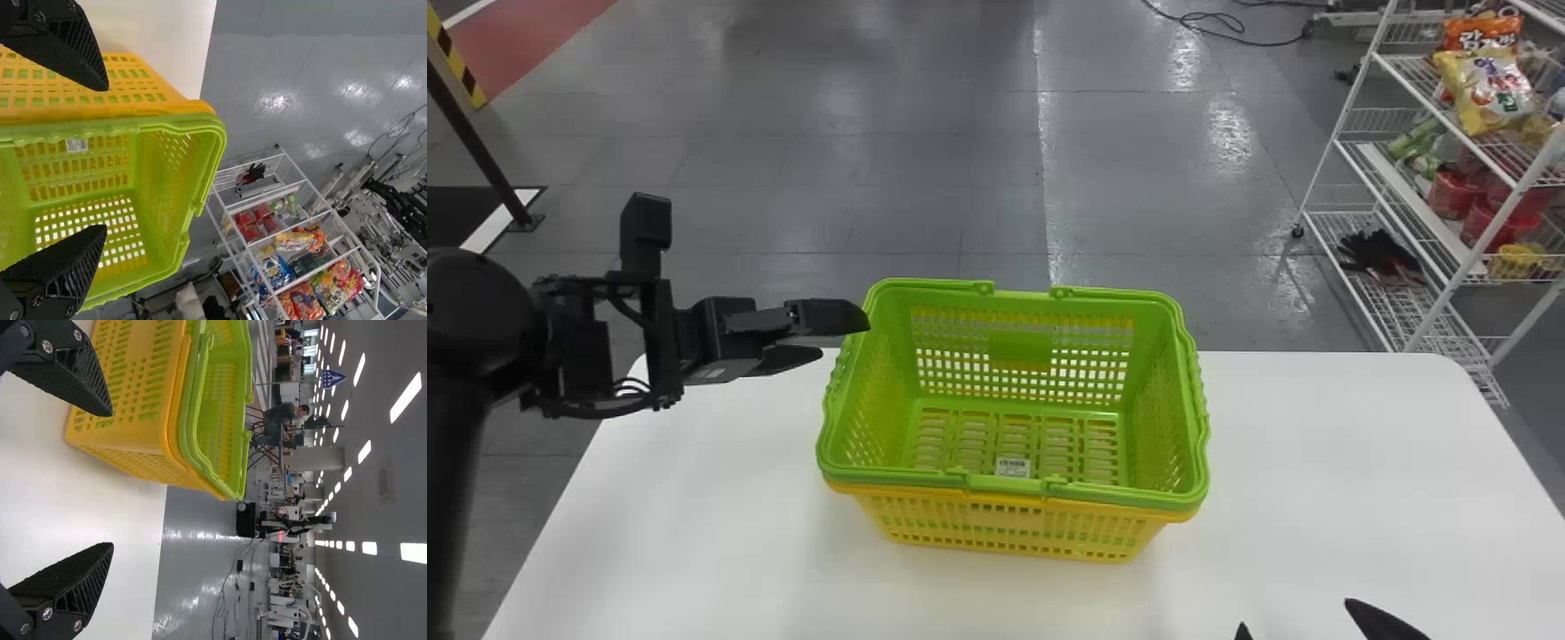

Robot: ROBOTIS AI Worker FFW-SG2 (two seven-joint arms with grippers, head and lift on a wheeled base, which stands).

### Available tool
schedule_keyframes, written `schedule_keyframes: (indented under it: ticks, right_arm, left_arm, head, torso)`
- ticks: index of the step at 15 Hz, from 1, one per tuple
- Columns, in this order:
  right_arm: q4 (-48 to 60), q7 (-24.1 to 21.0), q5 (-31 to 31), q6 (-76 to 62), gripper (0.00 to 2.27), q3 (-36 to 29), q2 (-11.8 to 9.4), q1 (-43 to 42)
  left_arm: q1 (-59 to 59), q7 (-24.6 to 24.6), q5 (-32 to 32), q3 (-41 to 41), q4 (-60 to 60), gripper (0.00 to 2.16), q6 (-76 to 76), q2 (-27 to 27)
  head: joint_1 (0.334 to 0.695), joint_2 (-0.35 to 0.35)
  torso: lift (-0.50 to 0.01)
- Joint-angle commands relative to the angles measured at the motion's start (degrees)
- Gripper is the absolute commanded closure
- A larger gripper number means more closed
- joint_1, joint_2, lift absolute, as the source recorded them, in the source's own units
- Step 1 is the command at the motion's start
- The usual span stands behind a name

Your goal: Grasp handle with right gripper to insert into left gripper then lift and swing left to center

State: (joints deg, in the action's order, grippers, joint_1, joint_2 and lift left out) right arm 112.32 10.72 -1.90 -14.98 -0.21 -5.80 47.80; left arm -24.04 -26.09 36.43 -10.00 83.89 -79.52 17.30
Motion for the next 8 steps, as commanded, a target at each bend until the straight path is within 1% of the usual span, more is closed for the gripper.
schedule_keyframes:
  ticks: [1, 6, 8]
  right_arm:
    - [0.00, 0.00, -0.12, 0.00, 0.11, -0.05, 0.00, 0.01]
    - [-0.09, 0.00, -0.29, 0.00, 0.11, -0.31, 0.09, 0.01]
    - [-0.26, 0.00, -0.29, 0.00, 0.11, -0.40, 0.09, 0.01]
  left_arm:
    - [-0.13, -0.19, -0.40, 0.51, -0.48, 0.06, 0.11, -0.34]
    - [0.75, -1.06, 0.92, 0.51, 0.23, 0.06, -0.42, -0.60]
    - [1.01, -1.15, 3.30, 0.51, 1.02, 0.06, -1.13, -0.60]
  head:
    - [0.695, 0.022]
    - [0.695, 0.008]
    - [0.695, -0.001]
  torso:
    - [-0.093]
    - [-0.093]
    - [-0.093]
